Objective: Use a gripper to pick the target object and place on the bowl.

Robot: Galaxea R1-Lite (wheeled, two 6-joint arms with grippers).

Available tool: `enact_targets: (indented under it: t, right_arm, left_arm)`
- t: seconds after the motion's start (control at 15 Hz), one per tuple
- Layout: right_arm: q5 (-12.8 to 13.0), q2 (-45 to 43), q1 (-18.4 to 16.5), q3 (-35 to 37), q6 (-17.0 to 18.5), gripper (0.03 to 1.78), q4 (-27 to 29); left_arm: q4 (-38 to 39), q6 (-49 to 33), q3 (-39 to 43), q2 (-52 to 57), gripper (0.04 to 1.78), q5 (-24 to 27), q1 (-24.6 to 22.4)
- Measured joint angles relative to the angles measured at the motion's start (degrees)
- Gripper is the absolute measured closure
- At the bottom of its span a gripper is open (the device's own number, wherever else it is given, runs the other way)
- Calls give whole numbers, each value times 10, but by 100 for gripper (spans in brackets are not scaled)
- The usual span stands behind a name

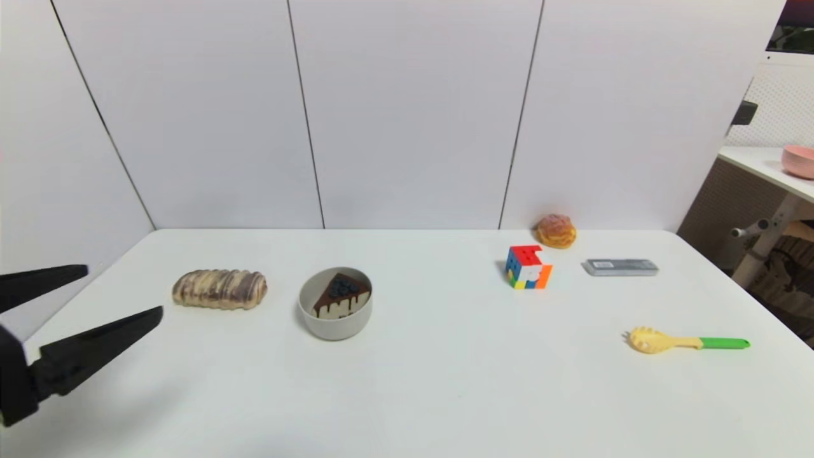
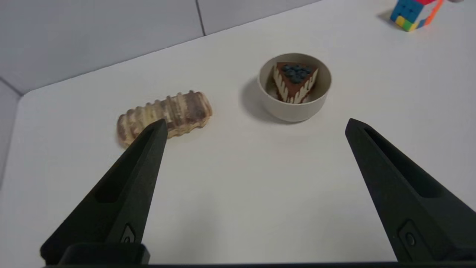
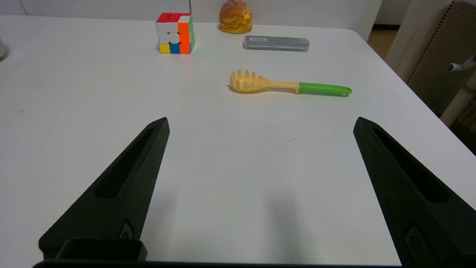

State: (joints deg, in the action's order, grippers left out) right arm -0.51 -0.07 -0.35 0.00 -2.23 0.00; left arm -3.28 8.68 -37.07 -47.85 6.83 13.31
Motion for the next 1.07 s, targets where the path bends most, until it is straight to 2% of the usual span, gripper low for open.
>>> enact_targets:
  t: [0.6, 0.87, 1.07]
  right_arm:
    - [0, 0, 0, 0, 0, 10, 0]
    - [0, 0, 0, 0, 0, 10, 0]
    - [0, 0, 0, 0, 0, 10, 0]
  left_arm:
    - [25, 6, 122, 255, 12, 4, -126]
    - [23, 19, 194, 354, 12, 2, -133]
    - [24, 14, 278, 427, 12, -2, -130]
